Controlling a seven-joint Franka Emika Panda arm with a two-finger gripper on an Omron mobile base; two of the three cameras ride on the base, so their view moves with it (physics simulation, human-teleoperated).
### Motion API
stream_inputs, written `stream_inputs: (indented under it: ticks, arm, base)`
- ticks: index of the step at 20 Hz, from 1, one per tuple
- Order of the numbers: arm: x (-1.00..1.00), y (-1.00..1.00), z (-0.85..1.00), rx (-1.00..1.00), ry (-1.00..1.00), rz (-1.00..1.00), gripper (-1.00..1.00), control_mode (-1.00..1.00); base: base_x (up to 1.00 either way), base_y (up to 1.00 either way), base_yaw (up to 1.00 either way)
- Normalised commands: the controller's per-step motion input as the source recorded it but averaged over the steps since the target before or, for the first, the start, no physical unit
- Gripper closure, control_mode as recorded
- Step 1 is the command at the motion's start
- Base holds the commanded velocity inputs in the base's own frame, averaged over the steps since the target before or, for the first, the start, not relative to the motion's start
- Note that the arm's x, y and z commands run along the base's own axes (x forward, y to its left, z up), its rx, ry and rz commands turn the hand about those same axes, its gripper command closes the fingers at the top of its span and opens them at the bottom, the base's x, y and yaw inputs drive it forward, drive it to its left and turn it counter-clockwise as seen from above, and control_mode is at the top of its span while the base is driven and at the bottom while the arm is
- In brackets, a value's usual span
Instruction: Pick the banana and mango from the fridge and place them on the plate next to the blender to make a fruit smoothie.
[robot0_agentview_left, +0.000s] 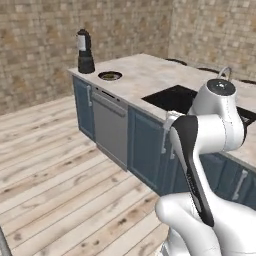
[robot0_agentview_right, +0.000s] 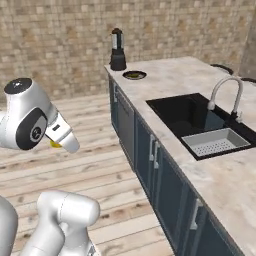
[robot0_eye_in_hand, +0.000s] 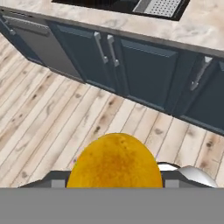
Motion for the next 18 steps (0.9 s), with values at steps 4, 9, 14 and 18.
stream_inputs:
  ticks: [4, 9, 14, 18]
  arm:
    - [0.00, 0.00, 0.00, 0.00, 0.00, 0.00, 1.00, 1.00]
    - [0.00, 0.00, 0.00, 0.00, 0.00, 0.00, 1.00, 1.00]
    - [0.00, 0.00, 0.00, 0.00, 0.00, 0.00, 1.00, 1.00]
    - [0.00, 0.00, 0.00, 0.00, 0.00, 0.00, 1.00, 1.00]
  base:
    - [1.00, 0.87, -0.51]
    - [1.00, 1.00, -0.47]
    - [1.00, 1.00, -0.43]
    - [1.00, 1.00, -0.39]
